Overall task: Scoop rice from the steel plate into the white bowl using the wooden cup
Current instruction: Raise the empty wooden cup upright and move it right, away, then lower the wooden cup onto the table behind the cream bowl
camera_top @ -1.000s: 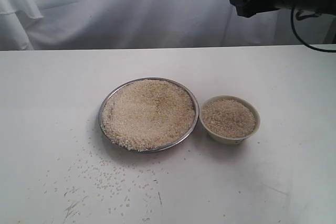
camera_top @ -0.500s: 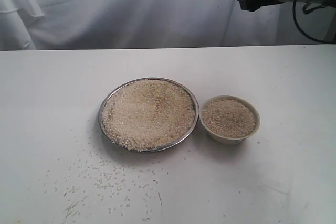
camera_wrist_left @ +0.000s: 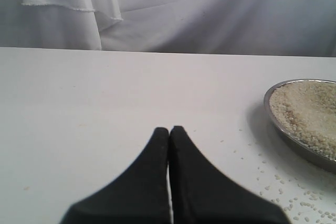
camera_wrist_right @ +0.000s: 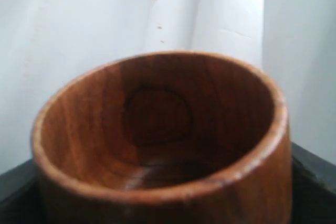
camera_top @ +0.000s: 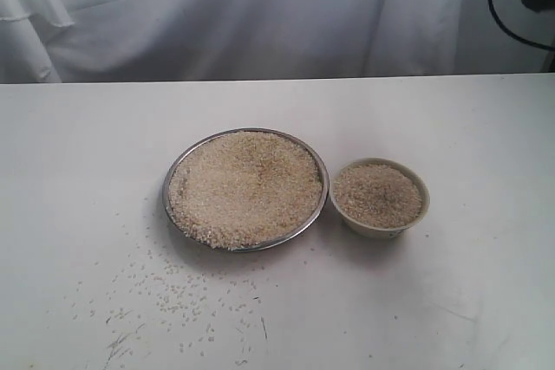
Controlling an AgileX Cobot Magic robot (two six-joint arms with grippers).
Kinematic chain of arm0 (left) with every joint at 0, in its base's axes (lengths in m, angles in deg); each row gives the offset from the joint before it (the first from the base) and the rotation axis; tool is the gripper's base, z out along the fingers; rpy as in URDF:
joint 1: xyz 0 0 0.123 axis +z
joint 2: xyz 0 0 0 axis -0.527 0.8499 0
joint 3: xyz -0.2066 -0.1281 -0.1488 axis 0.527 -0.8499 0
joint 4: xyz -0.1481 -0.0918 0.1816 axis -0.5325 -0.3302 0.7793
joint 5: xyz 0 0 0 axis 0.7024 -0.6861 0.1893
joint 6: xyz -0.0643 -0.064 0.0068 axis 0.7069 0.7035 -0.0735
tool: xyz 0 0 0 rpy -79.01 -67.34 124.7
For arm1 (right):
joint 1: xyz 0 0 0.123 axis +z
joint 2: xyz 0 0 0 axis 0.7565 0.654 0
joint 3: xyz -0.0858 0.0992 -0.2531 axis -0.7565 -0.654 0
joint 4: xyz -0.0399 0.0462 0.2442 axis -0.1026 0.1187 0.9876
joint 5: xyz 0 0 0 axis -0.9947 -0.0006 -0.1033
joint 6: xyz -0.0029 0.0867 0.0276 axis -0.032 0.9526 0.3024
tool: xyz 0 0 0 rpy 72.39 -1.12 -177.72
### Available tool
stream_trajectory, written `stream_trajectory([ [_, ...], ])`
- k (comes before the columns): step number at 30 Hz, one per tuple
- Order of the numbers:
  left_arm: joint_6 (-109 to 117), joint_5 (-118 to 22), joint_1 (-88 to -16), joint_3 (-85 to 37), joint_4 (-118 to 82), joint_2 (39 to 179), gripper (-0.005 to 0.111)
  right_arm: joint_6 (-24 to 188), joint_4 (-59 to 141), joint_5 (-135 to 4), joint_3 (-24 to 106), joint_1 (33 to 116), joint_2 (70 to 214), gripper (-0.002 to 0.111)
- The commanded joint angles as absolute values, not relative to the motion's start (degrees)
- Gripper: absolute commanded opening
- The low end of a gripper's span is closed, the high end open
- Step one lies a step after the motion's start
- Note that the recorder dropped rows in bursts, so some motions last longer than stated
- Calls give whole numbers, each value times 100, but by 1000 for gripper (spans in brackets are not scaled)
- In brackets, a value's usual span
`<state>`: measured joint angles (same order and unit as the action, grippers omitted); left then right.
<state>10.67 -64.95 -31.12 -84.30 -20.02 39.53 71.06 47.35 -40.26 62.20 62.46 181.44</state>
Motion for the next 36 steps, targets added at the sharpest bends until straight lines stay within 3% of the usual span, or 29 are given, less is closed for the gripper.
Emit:
stream_trajectory([
  [1, 1085, -6459, -3120, -8456, -2006, 3925, 0, 8727, 2845, -3190, 5660, 6191, 18114, 0],
  [4, 1085, -6459, -3120, -8456, -2006, 3925, 0, 8876, 2351, -2701, 5218, 6095, 18114, 0],
  [7, 1085, -6459, -3120, -8456, -2006, 3925, 0, 9454, 1311, -1230, 4538, 5746, 18312, 0],
  [14, 1085, -6459, -3120, -8456, -2006, 3925, 0, 10607, -904, -81, 4445, 5178, 19244, 0],
  [17, 1085, -6459, -3120, -8456, -2006, 3925, 0, 11287, -1790, -874, 4749, 5088, 19484, 0],
  [21, 1085, -6459, -3120, -8456, -2006, 3925, 0, 11607, -2165, 51, 5278, 4985, 20014, 0],
  [36, 1085, -6459, -3120, -8456, -2006, 3925, 0, 13237, -4285, 130, 7691, 4971, 21528, 0],
])
